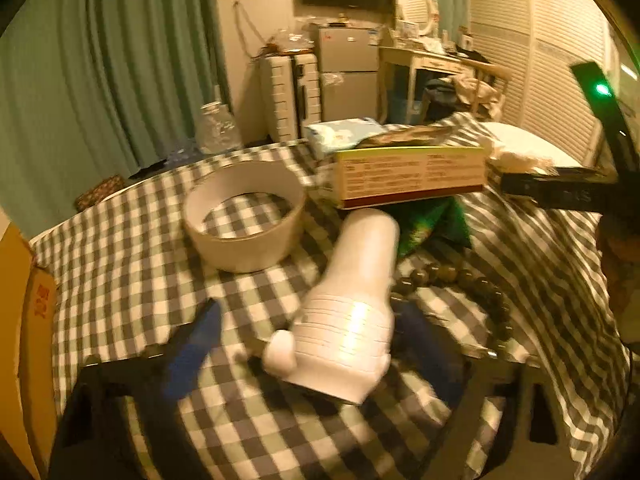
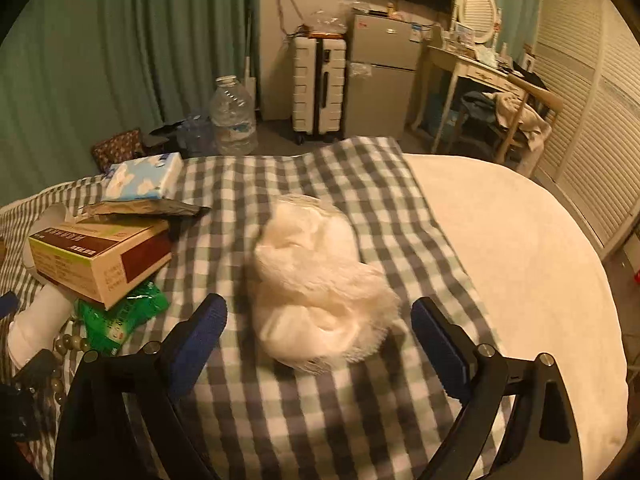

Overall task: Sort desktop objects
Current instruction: 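Grasp the white hair dryer with left tool while right tool grasps the cream lace cloth, then lift the hair dryer with left tool while right tool lifts the lace cloth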

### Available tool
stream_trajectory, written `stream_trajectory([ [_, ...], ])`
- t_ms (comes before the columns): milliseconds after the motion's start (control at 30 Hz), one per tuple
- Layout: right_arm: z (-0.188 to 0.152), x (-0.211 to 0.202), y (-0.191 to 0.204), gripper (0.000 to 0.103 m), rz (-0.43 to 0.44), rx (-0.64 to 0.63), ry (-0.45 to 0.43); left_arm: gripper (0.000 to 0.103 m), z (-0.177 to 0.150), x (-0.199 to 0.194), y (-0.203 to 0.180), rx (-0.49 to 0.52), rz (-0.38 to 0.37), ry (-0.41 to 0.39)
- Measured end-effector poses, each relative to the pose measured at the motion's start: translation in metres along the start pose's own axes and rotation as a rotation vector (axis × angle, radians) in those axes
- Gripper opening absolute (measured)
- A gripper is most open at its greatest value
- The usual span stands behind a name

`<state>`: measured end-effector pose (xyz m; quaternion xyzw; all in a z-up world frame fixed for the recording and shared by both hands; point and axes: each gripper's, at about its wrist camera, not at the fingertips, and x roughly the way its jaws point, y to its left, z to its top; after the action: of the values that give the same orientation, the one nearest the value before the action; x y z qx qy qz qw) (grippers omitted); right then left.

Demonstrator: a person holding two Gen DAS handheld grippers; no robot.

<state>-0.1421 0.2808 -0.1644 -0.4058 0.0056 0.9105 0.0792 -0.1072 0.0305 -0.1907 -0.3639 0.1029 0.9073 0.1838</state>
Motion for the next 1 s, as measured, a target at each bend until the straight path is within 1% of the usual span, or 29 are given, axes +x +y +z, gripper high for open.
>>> stream_trajectory([
  [33,0.000,0.001,0.001,0.072,0.007,-0.003,0.005,0.067,0.000,-0.001,-0.003,0.011,-0.008,-0.003],
  [67,0.001,0.002,0.003,0.052,0.018,-0.008,0.022,0.067,0.000,-0.003,-0.005,0.021,-0.007,-0.012],
  [133,0.001,0.006,0.004,0.032,0.026,-0.014,0.052,0.067,0.000,-0.006,-0.010,0.041,-0.019,-0.018],
  [167,0.000,0.006,0.005,0.027,0.029,-0.018,0.065,0.067,0.001,-0.008,-0.011,0.046,-0.016,-0.021],
  [233,-0.001,0.001,0.002,0.020,0.037,-0.011,0.063,0.067,0.003,-0.012,-0.011,0.047,-0.023,-0.028],
  [267,-0.002,-0.003,0.001,0.018,0.038,-0.007,0.053,0.067,0.004,-0.015,-0.011,0.041,-0.030,-0.033],
  [400,-0.001,-0.020,-0.002,0.017,0.040,0.009,0.015,0.067,0.009,-0.025,-0.010,0.039,-0.028,-0.045],
  [567,0.004,-0.040,-0.002,0.017,0.052,0.023,-0.011,0.067,0.017,-0.038,-0.010,0.040,0.008,-0.068],
  [633,0.005,-0.049,0.000,0.016,0.074,0.024,-0.020,0.067,0.019,-0.044,-0.010,0.036,0.020,-0.074],
  [933,0.002,-0.097,0.009,0.016,0.137,0.023,-0.086,0.067,0.042,-0.098,-0.014,0.023,0.090,-0.183],
  [1000,0.003,-0.109,0.010,0.016,0.149,0.027,-0.103,0.067,0.046,-0.112,-0.015,0.021,0.117,-0.206],
])
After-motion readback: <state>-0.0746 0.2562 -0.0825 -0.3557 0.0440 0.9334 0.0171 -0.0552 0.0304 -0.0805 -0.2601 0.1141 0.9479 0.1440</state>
